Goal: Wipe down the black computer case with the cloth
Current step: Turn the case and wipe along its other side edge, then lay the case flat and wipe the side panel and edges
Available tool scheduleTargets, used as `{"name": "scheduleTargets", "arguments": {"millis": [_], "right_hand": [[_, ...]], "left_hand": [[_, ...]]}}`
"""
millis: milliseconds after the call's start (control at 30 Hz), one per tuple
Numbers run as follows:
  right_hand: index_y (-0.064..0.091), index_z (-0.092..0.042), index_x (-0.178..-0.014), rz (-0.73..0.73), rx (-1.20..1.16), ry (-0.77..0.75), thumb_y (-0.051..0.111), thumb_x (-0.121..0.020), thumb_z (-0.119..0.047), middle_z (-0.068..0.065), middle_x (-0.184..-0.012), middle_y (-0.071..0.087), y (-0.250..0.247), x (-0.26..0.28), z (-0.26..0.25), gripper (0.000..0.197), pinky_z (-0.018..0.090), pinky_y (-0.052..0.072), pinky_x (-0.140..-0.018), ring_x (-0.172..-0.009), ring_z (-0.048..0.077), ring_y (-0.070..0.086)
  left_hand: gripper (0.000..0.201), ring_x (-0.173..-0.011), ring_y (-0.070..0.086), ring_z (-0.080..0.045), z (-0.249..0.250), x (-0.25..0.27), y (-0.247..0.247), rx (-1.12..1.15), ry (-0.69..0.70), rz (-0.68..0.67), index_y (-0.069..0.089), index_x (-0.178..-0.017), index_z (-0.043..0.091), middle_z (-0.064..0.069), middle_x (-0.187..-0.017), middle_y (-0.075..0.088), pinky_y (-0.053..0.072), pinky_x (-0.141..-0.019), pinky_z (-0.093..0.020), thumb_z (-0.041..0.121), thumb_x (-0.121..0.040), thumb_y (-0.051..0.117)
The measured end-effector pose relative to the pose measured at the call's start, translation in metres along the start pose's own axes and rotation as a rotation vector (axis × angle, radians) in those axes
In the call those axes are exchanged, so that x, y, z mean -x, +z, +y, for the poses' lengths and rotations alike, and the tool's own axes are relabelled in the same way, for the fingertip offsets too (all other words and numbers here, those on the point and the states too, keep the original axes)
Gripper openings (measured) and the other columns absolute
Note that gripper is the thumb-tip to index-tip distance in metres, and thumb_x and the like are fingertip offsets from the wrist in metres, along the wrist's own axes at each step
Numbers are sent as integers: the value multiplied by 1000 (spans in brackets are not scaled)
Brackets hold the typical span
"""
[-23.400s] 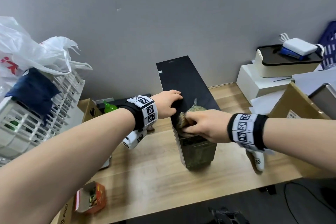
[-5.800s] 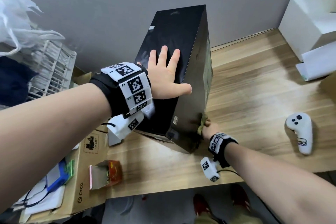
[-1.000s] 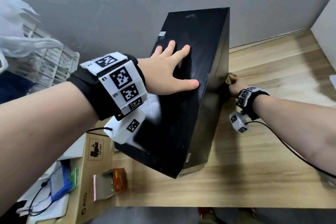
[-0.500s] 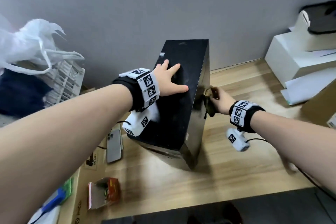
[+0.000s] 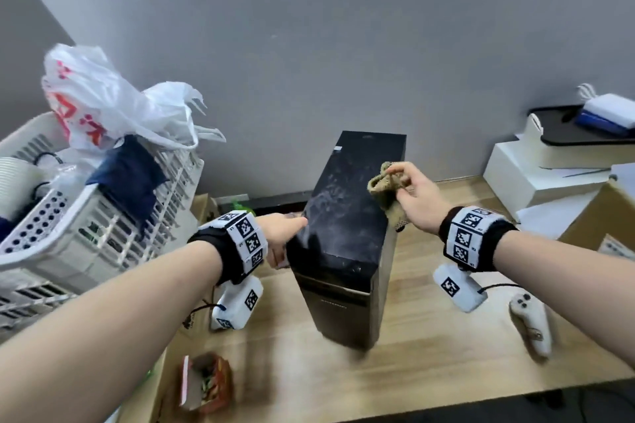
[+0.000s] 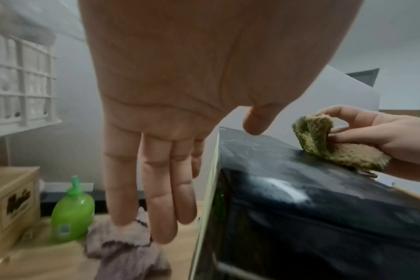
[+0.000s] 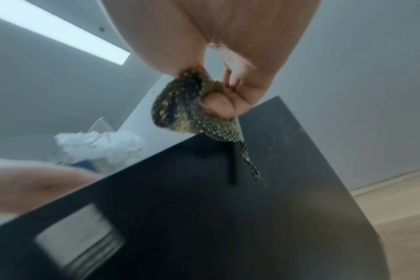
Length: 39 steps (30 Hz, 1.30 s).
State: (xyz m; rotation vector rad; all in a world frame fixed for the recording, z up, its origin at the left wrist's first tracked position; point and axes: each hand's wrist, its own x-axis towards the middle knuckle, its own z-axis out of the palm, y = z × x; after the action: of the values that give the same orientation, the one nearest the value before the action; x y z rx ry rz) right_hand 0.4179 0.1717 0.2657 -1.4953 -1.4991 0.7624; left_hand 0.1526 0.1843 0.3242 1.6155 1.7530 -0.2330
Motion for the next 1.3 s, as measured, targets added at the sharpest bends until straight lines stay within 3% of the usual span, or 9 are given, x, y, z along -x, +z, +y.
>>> {"name": "scheduleTargets", "arguments": {"millis": [167,233,333,467,600,800,1000,1133,1300], "right_hand": [[53,-26,-116,-28,195,107,55,-88,-23,7,-120,48,34,57,-9,28,26,36,-101,-105,15,50],[39,-22,-134,-60,159,192,65,-82,-40,1,-128,37,40,80,-13,61,26,32,-107,-115,11,42],[15,-24,-147,-180,242,150,76,-61,-58,-6,-133,25,48,107,-18,110,27,26,-112,-122,8,30],[14,-28,-146,-193,301,93,83,-58,-50,-4,-134,24,50,101,-10,114,28,29,-113,-128,15,40],[23,-27,-144,-176,304,32,85,-57,-49,-8,-131,28,42,98,-3,109,24,32,-110,-122,9,41],[29,-19,-145,-234,357,-14,87,-55,-47,-1,-134,35,-17,90,14,111,26,31,-111,-124,9,38],[41,-20,-140,-321,494,-60,85,-52,-51,0,-132,45,-100,68,35,103,41,34,-113,-126,16,43],[48,-19,-134,-354,588,-87,91,-53,-36,3,-130,50,-143,45,44,93,35,36,-110,-123,18,47],[55,-19,-129,-336,620,-79,93,-53,-22,4,-120,57,-179,37,56,85,26,39,-100,-113,18,55]], "left_hand": [[42,-52,60,-30,-15,-7,34,150,31,73,51,-108,-1,-18,-78,59,48,-43,-26,37,-98,37],[46,-55,63,-32,-18,-8,40,183,39,91,52,-109,-3,-19,-84,59,51,-46,-29,38,-99,36],[52,-81,71,-42,-17,-7,41,217,49,67,53,-115,-8,-27,-102,64,60,-64,-44,37,-101,30],[54,-120,57,-43,-11,-8,45,146,62,126,49,-133,-9,-29,-138,51,48,-102,-47,31,-104,27],[55,-117,60,-42,-8,-6,45,110,57,135,56,-126,-7,-28,-135,55,50,-100,-46,34,-101,29],[51,-62,73,-36,20,7,64,123,105,51,57,-92,-2,-24,-80,71,62,-76,-50,42,-97,32],[54,-73,74,-37,83,19,104,138,171,-113,53,-78,-3,-24,-76,73,61,-83,-46,41,-100,31],[53,-64,73,-34,124,31,124,186,162,-211,60,-84,-6,-17,-58,69,62,-78,-46,40,-96,38],[67,-64,72,-35,164,54,133,116,166,-252,45,-134,1,-24,-93,69,62,-75,-45,53,-92,44]]}}
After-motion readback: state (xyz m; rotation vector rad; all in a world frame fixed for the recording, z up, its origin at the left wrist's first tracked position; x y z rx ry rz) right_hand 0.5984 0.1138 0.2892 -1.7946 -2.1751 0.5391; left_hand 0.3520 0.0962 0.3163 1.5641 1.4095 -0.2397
